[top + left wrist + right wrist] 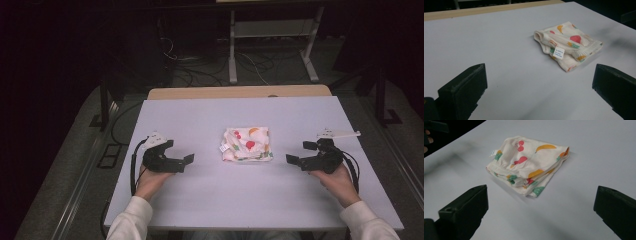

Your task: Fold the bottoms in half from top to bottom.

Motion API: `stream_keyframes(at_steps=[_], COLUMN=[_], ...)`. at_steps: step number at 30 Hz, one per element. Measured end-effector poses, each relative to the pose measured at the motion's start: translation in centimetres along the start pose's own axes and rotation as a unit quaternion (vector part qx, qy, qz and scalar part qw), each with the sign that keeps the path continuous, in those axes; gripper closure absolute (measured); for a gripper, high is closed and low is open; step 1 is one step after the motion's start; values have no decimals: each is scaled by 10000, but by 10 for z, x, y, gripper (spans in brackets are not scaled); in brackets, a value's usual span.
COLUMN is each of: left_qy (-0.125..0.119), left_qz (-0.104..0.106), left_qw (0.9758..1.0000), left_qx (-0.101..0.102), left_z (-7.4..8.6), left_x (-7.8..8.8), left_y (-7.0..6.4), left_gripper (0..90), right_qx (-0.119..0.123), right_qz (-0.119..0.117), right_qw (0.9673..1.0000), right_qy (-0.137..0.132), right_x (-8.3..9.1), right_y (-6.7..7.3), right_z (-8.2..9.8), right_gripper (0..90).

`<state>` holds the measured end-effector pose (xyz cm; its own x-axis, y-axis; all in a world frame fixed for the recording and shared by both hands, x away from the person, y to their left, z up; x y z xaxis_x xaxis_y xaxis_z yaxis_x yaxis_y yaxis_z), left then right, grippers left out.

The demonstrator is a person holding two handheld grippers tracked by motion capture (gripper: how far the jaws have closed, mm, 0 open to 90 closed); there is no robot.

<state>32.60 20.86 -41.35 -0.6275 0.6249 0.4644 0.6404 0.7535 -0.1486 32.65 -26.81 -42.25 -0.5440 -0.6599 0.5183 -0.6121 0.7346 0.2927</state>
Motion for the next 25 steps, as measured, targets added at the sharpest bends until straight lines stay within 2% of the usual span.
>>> stream_keyframes(at_steps=[8,13,18,25], left_qy=[-59,-183,-100,95], left_qz=[117,125,106,122], left_qw=[9998,9996,9995,9991], left_qx=[-157,-196,-279,-384], left_z=[13,23,32,39], left_x=[15,23,27,22], left_y=[-14,-17,-21,-24], left_gripper=[0,0,0,0], right_qx=[95,148,187,233], right_qz=[-20,87,130,124], right_qw=[10000,9998,9997,9996], right_qy=[-8,-27,-4,104], right_x=[5,11,18,21], right_y=[11,17,19,19], right_z=[17,30,40,49], right_gripper=[0,0,0,0])
Point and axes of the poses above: each handheld gripper's, and its own axes: x roughly backward along the jaws, z roughly out of its underside, y roughly to its left, the point moved 1 cm from there along -x, roughly forward along the jaws, and after that the axes turned 1 degree about -z, right-handed, at the moved point
